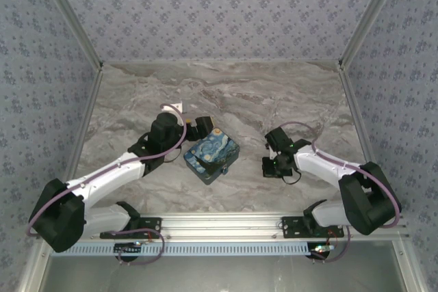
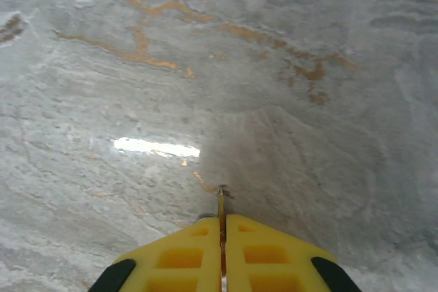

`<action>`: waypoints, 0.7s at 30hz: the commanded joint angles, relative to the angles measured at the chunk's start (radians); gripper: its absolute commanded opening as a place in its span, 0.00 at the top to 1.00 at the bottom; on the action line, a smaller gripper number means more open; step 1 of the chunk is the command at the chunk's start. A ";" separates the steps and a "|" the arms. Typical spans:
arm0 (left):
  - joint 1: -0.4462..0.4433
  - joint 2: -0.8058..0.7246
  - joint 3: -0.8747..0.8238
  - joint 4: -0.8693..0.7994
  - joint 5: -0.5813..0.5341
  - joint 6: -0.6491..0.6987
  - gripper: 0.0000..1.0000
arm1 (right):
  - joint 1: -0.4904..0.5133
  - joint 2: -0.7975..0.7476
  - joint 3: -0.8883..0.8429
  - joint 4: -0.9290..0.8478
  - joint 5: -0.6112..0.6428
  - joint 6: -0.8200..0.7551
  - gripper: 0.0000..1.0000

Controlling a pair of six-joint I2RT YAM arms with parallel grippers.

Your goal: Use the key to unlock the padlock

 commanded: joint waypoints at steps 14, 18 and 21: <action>-0.006 0.066 0.267 -0.028 0.279 -0.084 0.16 | -0.158 -0.293 0.055 0.290 -0.380 -0.125 1.00; -0.016 0.148 0.288 0.129 0.439 -0.154 0.29 | -0.221 -0.295 0.071 0.468 -0.587 -0.134 1.00; -0.049 0.200 0.303 0.218 0.495 -0.178 0.34 | -0.248 -0.264 0.088 0.584 -0.727 -0.108 1.00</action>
